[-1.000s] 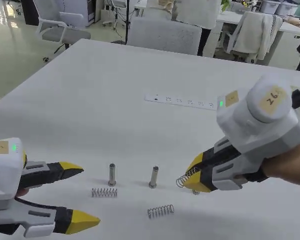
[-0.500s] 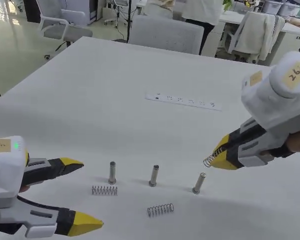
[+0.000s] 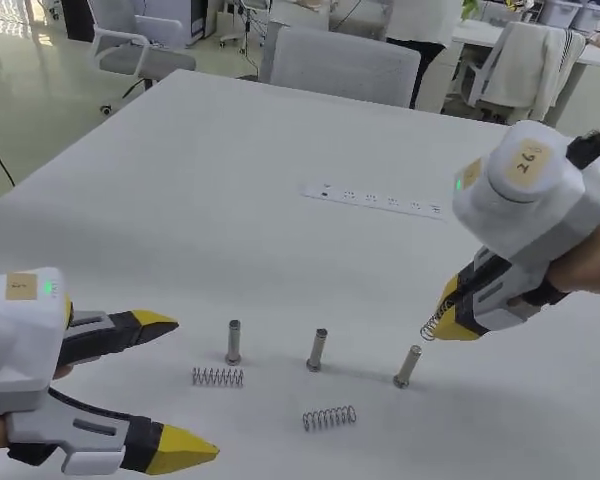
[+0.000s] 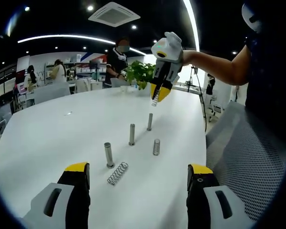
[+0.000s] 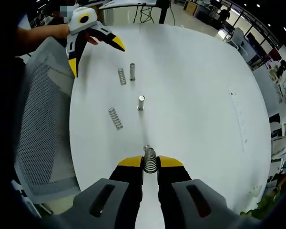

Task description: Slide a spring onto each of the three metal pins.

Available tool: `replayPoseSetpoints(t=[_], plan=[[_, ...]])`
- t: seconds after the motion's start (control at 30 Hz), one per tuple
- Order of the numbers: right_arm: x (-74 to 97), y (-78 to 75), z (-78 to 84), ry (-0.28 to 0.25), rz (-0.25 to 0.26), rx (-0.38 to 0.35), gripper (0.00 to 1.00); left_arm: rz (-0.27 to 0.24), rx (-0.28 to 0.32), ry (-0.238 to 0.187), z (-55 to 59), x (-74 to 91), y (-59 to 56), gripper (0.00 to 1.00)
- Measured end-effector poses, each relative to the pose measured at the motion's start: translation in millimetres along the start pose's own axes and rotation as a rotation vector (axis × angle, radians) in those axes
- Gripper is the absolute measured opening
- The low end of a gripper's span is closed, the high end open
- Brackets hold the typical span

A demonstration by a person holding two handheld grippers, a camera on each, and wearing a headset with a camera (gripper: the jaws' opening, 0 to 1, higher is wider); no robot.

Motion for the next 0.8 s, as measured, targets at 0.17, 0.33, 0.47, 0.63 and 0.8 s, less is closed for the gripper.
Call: replayPoseSetpoints(t=[0.17,0.33,0.47,0.63,0.8], plan=[[-8.8,-1.9,2.5,0.034,-0.015,0.004,0.09,-0.003,0.0,-0.004,-0.7,-0.8,-0.5,0.82],[-15.2,-3.7,4.3,0.054,-0.018,0.012,0.09,-0.004,-0.002,-0.005,-1.3,-2.3,-1.0,0.84],[-18.6,-5.5,4.2,0.06,-0.028,0.012,0.09,-0.007,-0.006,-0.007,-1.9,-2.7,-0.4,0.84],[-22.9,-7.5,4.5,0.066,-0.033,0.014,0.09,-0.009,-0.013,-0.005,-2.1,-2.8,-0.1,0.84],[-26.2,-9.4,4.8,0.073,-0.037,0.012,0.09,-0.011,-0.016,-0.004,-2.3,-2.4,1.2,0.83]])
Point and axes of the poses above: the centre of the closed fingertips' face, and the gripper's own axes: x roughly backward along the fingers, y roughly to its left, z roughly out of its underside, the point moved 4 cm from there along x, roughly backward along the fingers, and after that the axes turned 15 degrees about -x, right-handed, at the moved point
